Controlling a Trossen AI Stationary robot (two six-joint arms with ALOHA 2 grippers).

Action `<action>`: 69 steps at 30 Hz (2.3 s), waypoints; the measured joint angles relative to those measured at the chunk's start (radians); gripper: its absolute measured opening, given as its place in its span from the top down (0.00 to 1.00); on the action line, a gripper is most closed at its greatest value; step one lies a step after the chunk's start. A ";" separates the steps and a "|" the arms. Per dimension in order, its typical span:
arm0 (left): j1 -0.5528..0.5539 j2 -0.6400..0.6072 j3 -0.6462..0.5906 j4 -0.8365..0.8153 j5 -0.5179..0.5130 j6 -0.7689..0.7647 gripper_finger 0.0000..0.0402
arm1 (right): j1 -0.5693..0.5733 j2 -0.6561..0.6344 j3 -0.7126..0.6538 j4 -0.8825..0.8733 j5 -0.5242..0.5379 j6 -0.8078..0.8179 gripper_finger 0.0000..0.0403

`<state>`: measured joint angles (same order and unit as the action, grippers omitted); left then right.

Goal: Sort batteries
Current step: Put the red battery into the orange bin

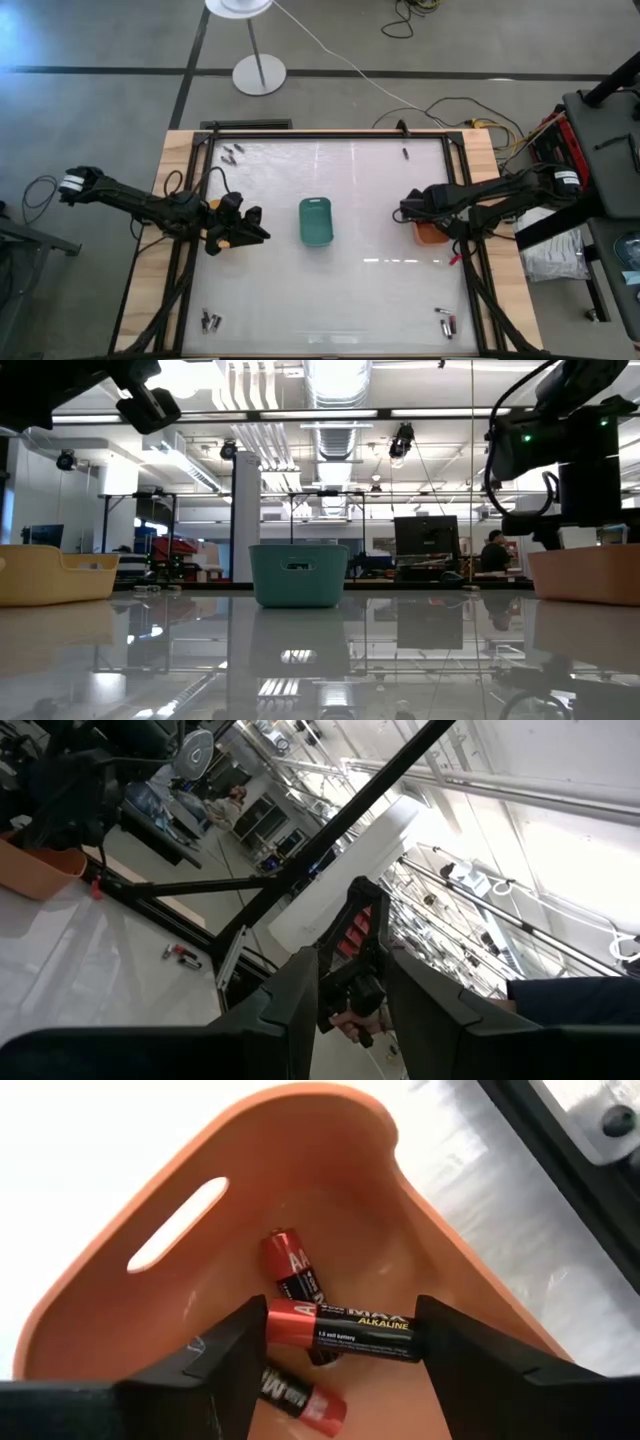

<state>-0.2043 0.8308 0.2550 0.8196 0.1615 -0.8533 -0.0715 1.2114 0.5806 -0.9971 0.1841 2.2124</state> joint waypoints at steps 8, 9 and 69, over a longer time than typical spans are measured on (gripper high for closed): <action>0.000 0.000 0.006 0.000 -0.022 0.004 0.75 | -0.018 0.003 -0.006 0.008 -0.004 -0.006 0.34; 0.000 0.000 0.006 0.000 -0.022 0.004 0.75 | -0.017 0.003 -0.006 0.008 -0.005 -0.006 0.33; -0.084 0.180 0.039 0.055 -0.074 0.005 0.75 | 0.855 0.183 0.052 0.517 -0.872 -0.062 0.55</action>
<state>-0.2878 1.0107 0.2939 0.8749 0.0875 -0.8479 0.7836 1.3945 0.6321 -0.4804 -0.6877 2.1502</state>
